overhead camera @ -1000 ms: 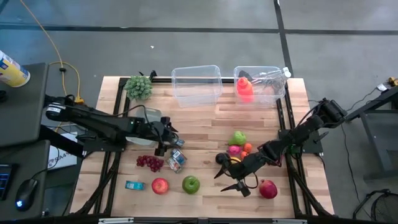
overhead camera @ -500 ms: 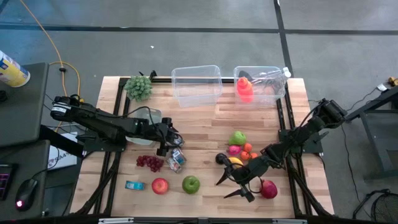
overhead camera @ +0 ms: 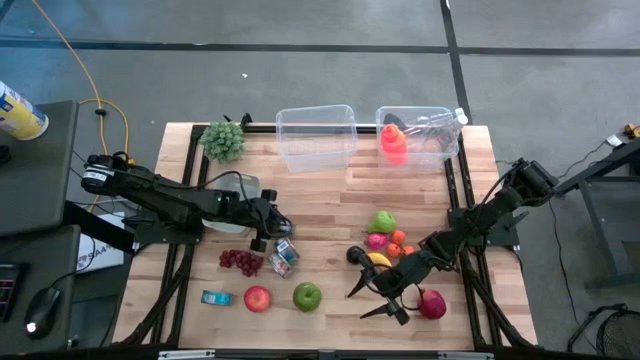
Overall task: Pick & Place Food Item
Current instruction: Put the green tuna can into the grey bin
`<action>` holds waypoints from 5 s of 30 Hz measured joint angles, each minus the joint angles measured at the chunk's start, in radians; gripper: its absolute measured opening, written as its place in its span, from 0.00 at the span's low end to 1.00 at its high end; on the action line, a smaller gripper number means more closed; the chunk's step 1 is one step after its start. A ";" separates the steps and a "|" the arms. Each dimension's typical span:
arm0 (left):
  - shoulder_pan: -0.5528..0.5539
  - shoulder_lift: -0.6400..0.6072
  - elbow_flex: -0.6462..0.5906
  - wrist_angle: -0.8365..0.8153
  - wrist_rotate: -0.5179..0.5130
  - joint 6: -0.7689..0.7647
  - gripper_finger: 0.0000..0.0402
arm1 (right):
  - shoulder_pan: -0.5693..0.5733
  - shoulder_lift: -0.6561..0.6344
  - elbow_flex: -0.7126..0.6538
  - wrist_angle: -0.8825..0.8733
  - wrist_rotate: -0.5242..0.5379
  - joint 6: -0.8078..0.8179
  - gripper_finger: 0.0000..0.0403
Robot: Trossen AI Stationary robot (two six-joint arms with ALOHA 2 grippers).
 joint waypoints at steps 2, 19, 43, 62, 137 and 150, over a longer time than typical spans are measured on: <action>0.000 0.000 0.000 0.000 -0.005 -0.001 0.34 | -0.003 0.000 0.000 -0.005 0.000 -0.027 0.63; -0.006 -0.065 0.197 -0.356 -0.004 0.050 0.35 | -0.075 0.000 0.000 -0.068 -0.001 -0.059 0.63; 0.220 -0.265 0.456 -1.035 -0.025 -0.032 0.35 | -0.094 0.000 0.000 -0.075 -0.004 -0.019 0.63; 0.483 -0.102 0.454 -1.084 0.048 0.109 0.35 | -0.094 0.000 0.000 -0.093 -0.004 -0.001 0.63; 0.536 0.085 0.435 -1.032 0.018 0.042 0.45 | -0.095 0.000 0.000 -0.111 0.000 0.002 0.63; 0.535 0.082 0.444 -1.033 -0.156 -0.032 0.64 | -0.095 0.000 0.000 -0.112 0.000 0.002 0.63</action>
